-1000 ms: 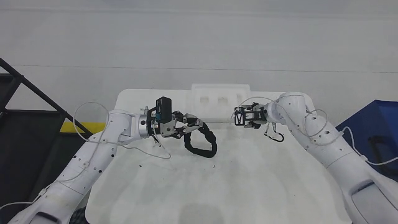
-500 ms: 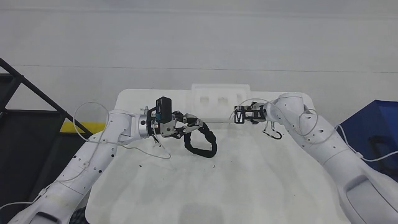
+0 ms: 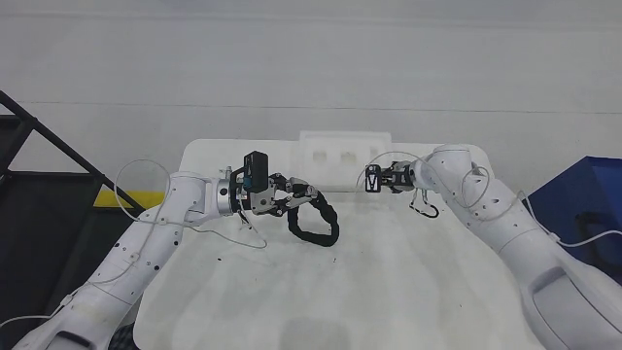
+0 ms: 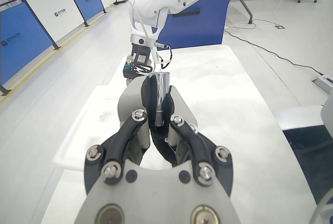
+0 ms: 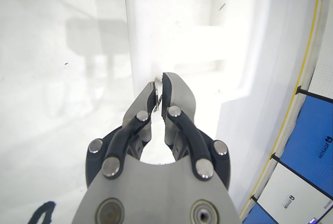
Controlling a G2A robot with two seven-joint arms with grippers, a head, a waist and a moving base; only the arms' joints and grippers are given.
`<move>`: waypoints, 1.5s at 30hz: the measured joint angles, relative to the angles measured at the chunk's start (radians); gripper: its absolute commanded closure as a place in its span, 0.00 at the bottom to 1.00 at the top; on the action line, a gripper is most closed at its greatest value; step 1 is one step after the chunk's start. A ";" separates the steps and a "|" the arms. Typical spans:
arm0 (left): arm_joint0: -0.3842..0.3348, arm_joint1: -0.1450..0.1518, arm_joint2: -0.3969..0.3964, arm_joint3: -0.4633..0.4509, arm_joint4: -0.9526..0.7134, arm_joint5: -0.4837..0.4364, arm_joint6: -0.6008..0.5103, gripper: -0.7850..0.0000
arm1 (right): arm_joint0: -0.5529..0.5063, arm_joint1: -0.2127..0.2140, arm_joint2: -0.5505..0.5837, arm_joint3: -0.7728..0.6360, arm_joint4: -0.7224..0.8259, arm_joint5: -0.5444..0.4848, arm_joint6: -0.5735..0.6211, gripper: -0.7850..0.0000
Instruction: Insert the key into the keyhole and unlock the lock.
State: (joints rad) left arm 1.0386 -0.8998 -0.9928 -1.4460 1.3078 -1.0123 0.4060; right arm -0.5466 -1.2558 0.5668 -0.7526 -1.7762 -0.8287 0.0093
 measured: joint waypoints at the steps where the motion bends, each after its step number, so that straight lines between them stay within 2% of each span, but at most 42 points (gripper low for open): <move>1: 0.000 0.000 0.000 0.000 0.000 0.000 0.000 1.00 | 0.002 -0.001 0.000 0.004 0.000 -0.005 -0.006 1.00; 7: 0.000 0.000 0.000 0.000 0.000 0.000 0.000 1.00 | 0.012 0.000 0.010 0.016 -0.003 -0.011 -0.053 1.00; 14: 0.000 0.000 0.000 0.000 0.000 0.000 0.000 1.00 | 0.006 0.018 0.038 -0.021 -0.019 -0.010 -0.054 1.00; 17: 0.000 0.000 0.000 0.000 0.000 0.000 0.000 1.00 | -0.007 0.034 0.067 -0.067 -0.006 -0.033 -0.046 1.00; 20: 0.000 0.000 0.000 0.000 0.000 0.000 0.000 1.00 | -0.036 0.058 0.126 -0.114 0.073 -0.101 -0.057 1.00; 24: 0.000 0.000 0.000 0.000 0.000 0.000 0.000 1.00 | -0.094 0.097 0.233 -0.184 0.225 -0.183 -0.031 1.00; 30: 0.000 0.000 0.000 0.000 0.000 0.000 0.000 1.00 | -0.216 0.155 0.312 -0.369 0.433 -0.184 0.059 1.00; 34: 0.000 0.000 0.000 0.000 0.000 0.000 0.000 1.00 | -0.282 0.209 0.289 -0.536 0.595 -0.184 0.085 1.00; 45: 0.000 0.000 0.000 0.000 0.000 0.000 0.000 1.00 | -0.343 0.376 0.274 -0.751 1.014 -0.184 0.182 1.00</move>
State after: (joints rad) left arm 1.0386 -0.8998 -0.9928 -1.4460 1.3078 -1.0123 0.4060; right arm -0.8900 -0.8799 0.8411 -1.5037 -0.7625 -1.0123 0.1914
